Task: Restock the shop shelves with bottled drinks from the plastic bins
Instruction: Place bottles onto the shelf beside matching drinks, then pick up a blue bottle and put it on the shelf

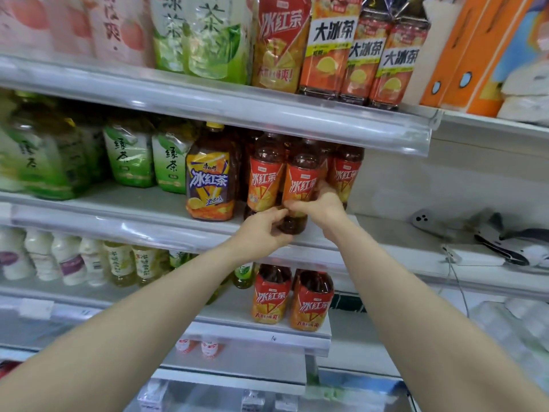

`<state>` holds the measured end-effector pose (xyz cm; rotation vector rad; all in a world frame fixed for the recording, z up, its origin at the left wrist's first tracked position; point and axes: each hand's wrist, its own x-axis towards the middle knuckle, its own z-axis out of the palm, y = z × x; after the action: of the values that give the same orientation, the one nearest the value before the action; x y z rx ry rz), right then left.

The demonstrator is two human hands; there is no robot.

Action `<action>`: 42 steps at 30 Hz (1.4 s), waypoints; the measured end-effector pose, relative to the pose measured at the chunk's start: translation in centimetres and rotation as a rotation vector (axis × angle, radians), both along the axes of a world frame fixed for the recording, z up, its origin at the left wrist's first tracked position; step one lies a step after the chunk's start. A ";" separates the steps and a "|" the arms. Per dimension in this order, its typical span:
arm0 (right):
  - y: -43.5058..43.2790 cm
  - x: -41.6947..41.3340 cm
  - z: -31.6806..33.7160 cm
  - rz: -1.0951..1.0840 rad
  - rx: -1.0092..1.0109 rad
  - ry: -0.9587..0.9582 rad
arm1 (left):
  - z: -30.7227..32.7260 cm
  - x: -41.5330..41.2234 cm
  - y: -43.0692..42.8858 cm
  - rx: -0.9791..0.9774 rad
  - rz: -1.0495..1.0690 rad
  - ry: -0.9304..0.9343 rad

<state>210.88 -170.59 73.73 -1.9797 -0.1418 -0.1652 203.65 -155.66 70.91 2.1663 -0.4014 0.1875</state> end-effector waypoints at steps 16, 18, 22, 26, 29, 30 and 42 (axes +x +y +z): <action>0.7 -2.3 -1.0 -0.107 -0.091 0.003 | -0.2 -0.7 1.5 -0.032 -0.010 -0.006; 1.3 -3.6 -1.4 -0.167 -0.062 -0.007 | -0.5 -1.3 2.4 -0.086 -0.002 -0.003; 3.4 -7.3 -2.3 -0.358 -0.038 -0.052 | -1.6 -3.6 5.5 -0.128 -0.009 0.019; 7.1 -11.9 -4.3 -0.462 0.010 -0.047 | -3.7 -7.3 10.1 -0.126 -0.021 0.080; 10.6 -16.1 -7.3 -0.420 0.006 0.016 | -5.8 -10.5 14.1 -0.078 -0.041 0.123; 11.9 -17.6 -8.5 -0.398 -0.017 0.041 | -6.7 -11.5 15.4 -0.062 -0.046 0.130; 23.1 -30.8 -27.7 -0.328 -0.003 0.517 | -21.8 -22.2 27.1 -0.069 -0.038 0.479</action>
<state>180.04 -147.47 46.02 -1.9732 0.5173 0.1390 181.48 -128.57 49.14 2.0496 -0.1566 -0.3299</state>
